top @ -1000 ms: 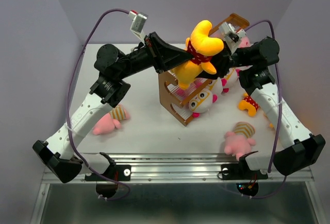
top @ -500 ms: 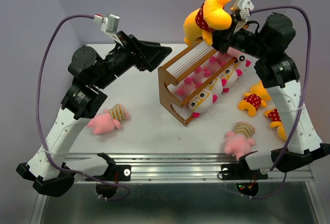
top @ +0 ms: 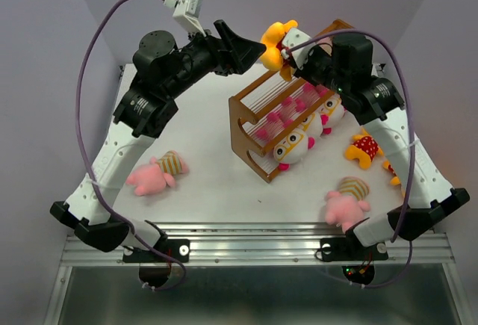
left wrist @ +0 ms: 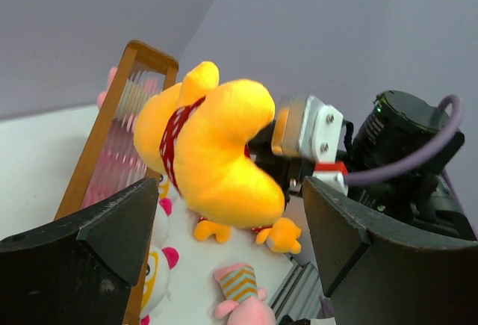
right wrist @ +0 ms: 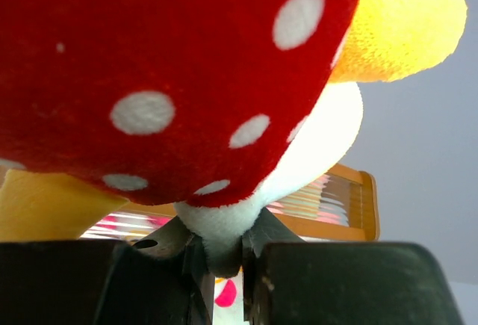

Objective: Place and organize the stuffed toys onto the shelf

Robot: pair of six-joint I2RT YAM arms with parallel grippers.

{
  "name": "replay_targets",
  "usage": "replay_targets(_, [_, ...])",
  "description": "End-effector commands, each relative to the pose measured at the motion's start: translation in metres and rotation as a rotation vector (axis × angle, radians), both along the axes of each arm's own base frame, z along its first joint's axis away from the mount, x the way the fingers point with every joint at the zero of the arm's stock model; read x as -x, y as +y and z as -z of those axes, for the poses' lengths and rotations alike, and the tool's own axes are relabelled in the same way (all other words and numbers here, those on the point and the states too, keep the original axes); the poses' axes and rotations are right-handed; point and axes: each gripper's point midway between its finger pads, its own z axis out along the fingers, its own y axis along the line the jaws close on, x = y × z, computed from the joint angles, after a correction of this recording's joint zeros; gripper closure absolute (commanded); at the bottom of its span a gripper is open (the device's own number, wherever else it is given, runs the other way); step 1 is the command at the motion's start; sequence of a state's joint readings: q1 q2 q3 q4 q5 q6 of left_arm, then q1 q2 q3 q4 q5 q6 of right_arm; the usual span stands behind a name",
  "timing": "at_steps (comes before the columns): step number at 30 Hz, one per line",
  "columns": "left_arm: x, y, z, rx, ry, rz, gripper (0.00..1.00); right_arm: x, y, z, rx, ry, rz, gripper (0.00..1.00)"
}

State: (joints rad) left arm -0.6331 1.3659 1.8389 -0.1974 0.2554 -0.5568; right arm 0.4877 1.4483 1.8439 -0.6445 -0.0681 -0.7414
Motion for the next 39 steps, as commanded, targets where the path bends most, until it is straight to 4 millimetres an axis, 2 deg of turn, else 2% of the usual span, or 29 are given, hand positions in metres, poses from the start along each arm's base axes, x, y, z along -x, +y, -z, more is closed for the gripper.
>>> replay_targets(1, [0.005, 0.0, -0.033, 0.024, -0.086, 0.014, 0.11, 0.009, -0.013, -0.027, 0.08, -0.129, 0.045, 1.0])
replay_targets(3, [-0.008, -0.008, -0.018, -0.019, -0.05, 0.011, 0.11, 0.009, -0.012, -0.027, 0.08, -0.127, 0.042, 1.0])
replay_targets(4, [-0.009, -0.009, -0.019, -0.024, -0.048, 0.007, 0.11, 0.011, -0.012, -0.028, 0.077, -0.129, 0.036, 1.0])
replay_targets(7, [-0.021, -0.015, -0.001, -0.066, -0.004, 0.002, 0.12, 0.012, -0.01, -0.032, 0.062, -0.136, 0.03, 0.99])
replay_targets(10, [-0.024, -0.018, 0.007, -0.089, 0.011, 0.004, 0.21, 0.014, -0.009, -0.035, 0.047, -0.138, 0.02, 1.0])
replay_targets(14, [-0.027, -0.02, 0.015, -0.103, 0.018, 0.006, 0.42, 0.022, -0.003, -0.041, 0.011, -0.139, -0.023, 1.0])
replay_targets(15, [-0.026, -0.021, 0.011, -0.097, 0.003, 0.012, 0.57, 0.027, -0.002, -0.043, -0.003, -0.138, -0.036, 1.0])
replay_targets(17, [-0.026, -0.023, 0.014, -0.097, 0.002, 0.019, 0.81, 0.035, 0.006, -0.045, -0.034, -0.128, -0.087, 0.99])
replay_targets(18, [-0.024, -0.022, 0.01, -0.089, -0.016, 0.023, 1.0, 0.044, 0.013, -0.044, -0.047, -0.112, -0.144, 0.99])
replay_targets(20, [-0.023, -0.021, 0.013, -0.099, -0.021, 0.025, 1.0, 0.053, 0.017, -0.045, -0.073, -0.1, -0.182, 0.98])
replay_targets(22, [-0.013, -0.014, 0.005, -0.102, -0.078, 0.039, 1.0, 0.061, 0.021, -0.048, -0.115, -0.088, -0.21, 0.98])
replay_targets(24, [-0.005, -0.001, 0.006, -0.105, -0.122, 0.033, 1.0, 0.065, 0.023, -0.049, -0.142, -0.072, -0.216, 0.98])
replay_targets(25, [-0.007, 0.003, 0.021, -0.13, -0.114, 0.03, 1.0, 0.067, 0.025, -0.049, -0.15, -0.067, -0.235, 0.98])
replay_targets(26, [0.005, 0.013, 0.015, -0.122, -0.145, 0.046, 1.0, 0.068, 0.024, -0.05, -0.164, -0.06, -0.234, 0.97])
replay_targets(28, [0.006, 0.029, 0.014, -0.112, -0.188, 0.045, 1.0, 0.071, 0.025, -0.052, -0.183, -0.05, -0.254, 0.95])
replay_targets(29, [0.005, 0.032, 0.028, -0.121, -0.173, 0.061, 1.0, 0.073, 0.026, -0.054, -0.191, -0.051, -0.264, 0.88])
replay_targets(30, [0.022, 0.037, 0.015, -0.095, -0.237, 0.108, 1.0, 0.076, 0.028, -0.054, -0.206, -0.041, -0.275, 0.8])
replay_targets(31, [0.022, 0.045, 0.02, -0.08, -0.23, 0.11, 1.0, 0.082, 0.032, -0.056, -0.217, -0.034, -0.307, 0.48])
replay_targets(32, [0.025, 0.048, 0.02, -0.071, -0.24, 0.128, 1.0, 0.084, 0.03, -0.057, -0.23, -0.028, -0.311, 0.36])
replay_targets(33, [0.031, 0.051, 0.016, -0.064, -0.279, 0.169, 1.0, 0.089, 0.035, -0.058, -0.236, -0.024, -0.347, 0.29])
replay_targets(35, [0.039, 0.053, 0.02, -0.052, -0.277, 0.215, 1.0, 0.096, 0.039, -0.056, -0.236, -0.018, -0.39, 0.15])
replay_targets(36, [0.049, 0.053, 0.017, -0.053, -0.319, 0.266, 1.0, 0.103, 0.042, -0.058, -0.238, -0.022, -0.428, 0.12])
replay_targets(38, [0.051, 0.062, 0.019, -0.065, -0.338, 0.281, 1.0, 0.112, 0.045, -0.058, -0.237, -0.023, -0.47, 0.06])
replay_targets(39, [0.059, 0.062, 0.02, -0.076, -0.365, 0.33, 1.0, 0.116, 0.045, -0.055, -0.236, -0.018, -0.49, 0.05])
